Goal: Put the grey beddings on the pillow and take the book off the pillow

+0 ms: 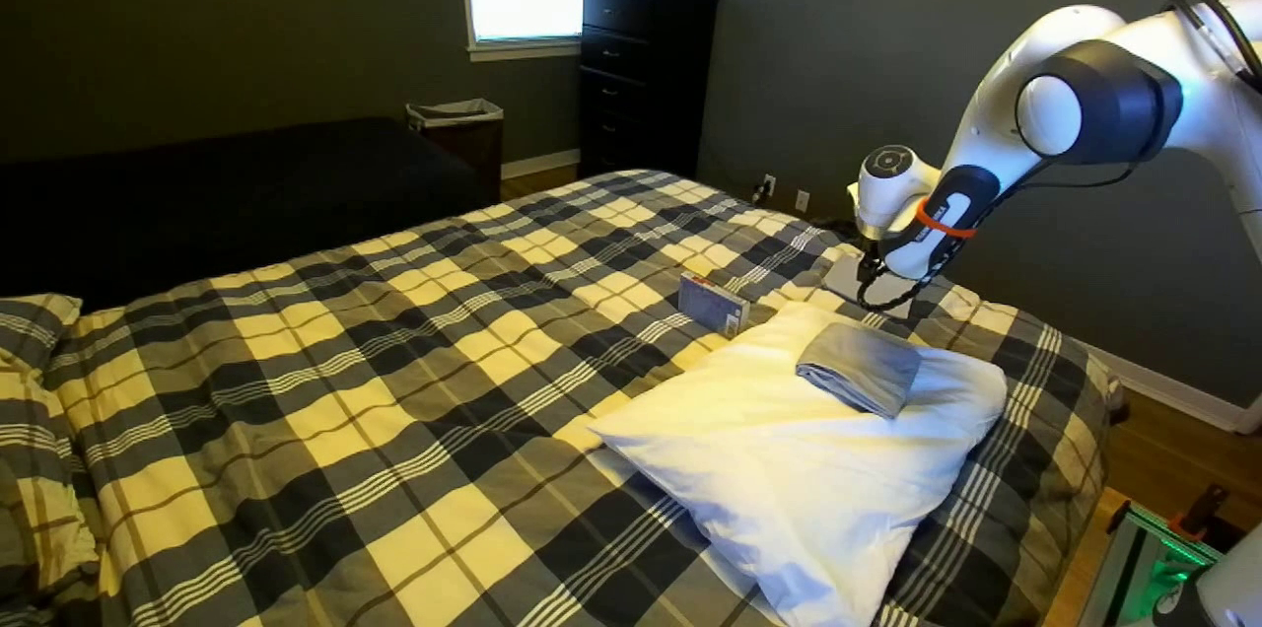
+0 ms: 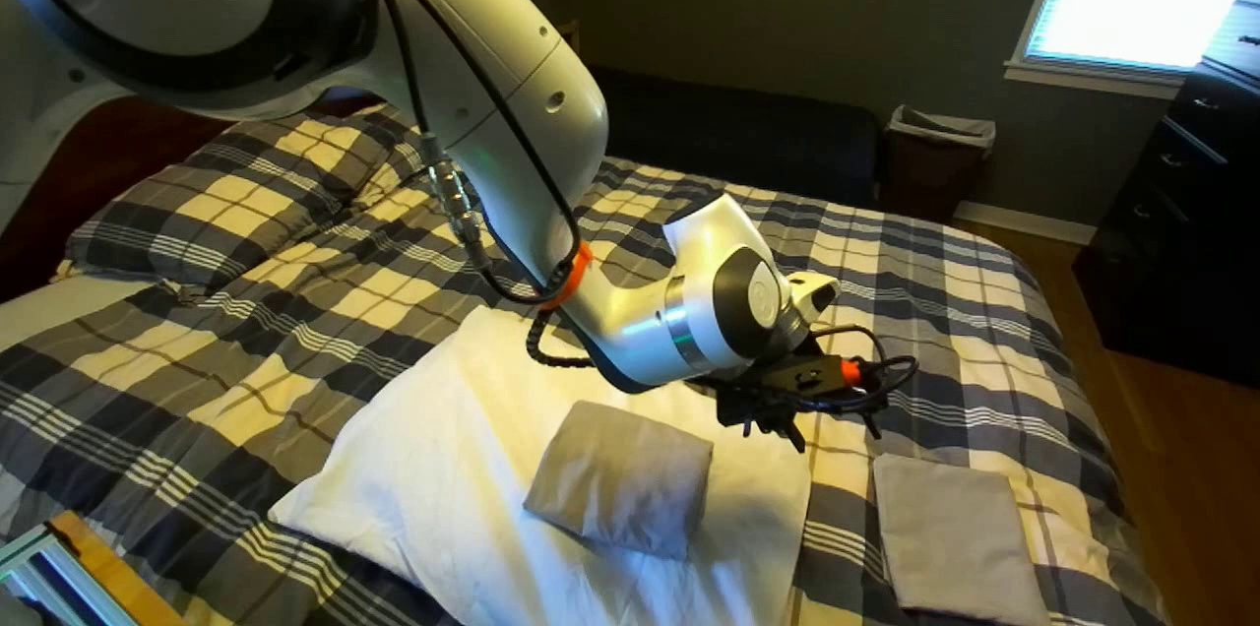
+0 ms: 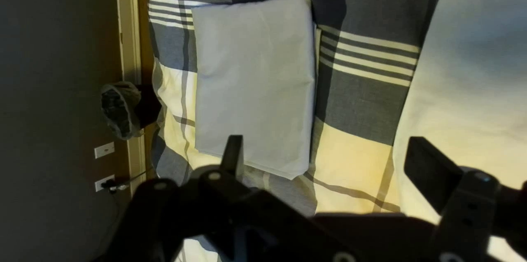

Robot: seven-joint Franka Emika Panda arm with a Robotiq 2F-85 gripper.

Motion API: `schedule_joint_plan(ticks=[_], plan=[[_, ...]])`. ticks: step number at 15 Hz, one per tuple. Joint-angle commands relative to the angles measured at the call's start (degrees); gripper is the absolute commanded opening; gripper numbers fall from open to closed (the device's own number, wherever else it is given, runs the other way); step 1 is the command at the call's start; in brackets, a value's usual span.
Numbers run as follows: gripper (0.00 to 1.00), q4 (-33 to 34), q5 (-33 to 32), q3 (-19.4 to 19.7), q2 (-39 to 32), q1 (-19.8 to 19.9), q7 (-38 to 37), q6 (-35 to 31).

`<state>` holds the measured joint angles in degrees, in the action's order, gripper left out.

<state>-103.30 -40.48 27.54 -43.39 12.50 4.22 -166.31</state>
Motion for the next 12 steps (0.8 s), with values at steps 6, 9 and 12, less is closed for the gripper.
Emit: schedule_joint_plan(ticks=[6,9,12], plan=[[1.00,9.59,5.08,-2.55,-6.34,3.61,1.87,1.20],[1.00,12.88,7.72,-3.49,-9.06,5.10,3.76,2.16],[1.00,15.79,9.87,-4.35,-11.73,6.57,6.88,2.67]])
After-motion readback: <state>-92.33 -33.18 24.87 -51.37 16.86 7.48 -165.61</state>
